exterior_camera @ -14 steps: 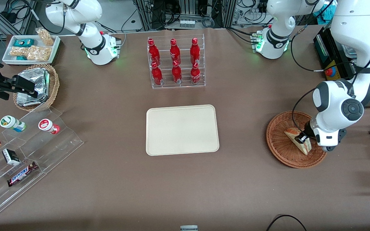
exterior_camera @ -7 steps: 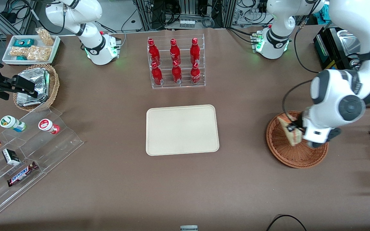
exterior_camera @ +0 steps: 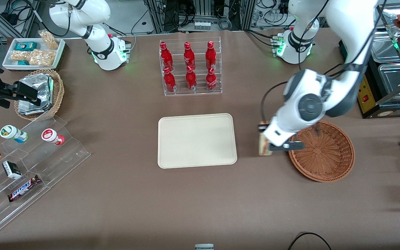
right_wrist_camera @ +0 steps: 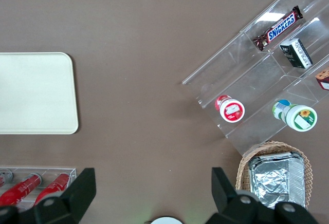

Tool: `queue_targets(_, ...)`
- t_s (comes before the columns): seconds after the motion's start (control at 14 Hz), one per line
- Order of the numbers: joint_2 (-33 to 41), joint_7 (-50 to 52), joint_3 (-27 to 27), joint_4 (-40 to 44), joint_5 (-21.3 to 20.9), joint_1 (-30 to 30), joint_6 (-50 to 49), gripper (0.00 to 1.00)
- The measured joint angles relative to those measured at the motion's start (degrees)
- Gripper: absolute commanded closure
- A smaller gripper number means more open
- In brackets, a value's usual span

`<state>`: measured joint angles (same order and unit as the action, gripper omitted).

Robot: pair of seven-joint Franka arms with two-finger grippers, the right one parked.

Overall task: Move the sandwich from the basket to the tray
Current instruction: 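Carry the sandwich with the left gripper over the cream tray, then lower the sandwich onto the tray and open the left gripper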

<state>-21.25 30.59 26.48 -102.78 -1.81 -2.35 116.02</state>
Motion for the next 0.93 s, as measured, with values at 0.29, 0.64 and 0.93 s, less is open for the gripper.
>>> queue_targets(0.29,-7.5,14.2,0.6,7.2,-2.6,-10.5,4.5,1.0)
queue_targets(0.64,-18.6,32.4,0.6,18.1,-14.1,-19.8,7.5,1.0)
queue_targets(0.93,-23.9,34.5,0.6,19.9,-14.5,-22.5,14.8,0.98)
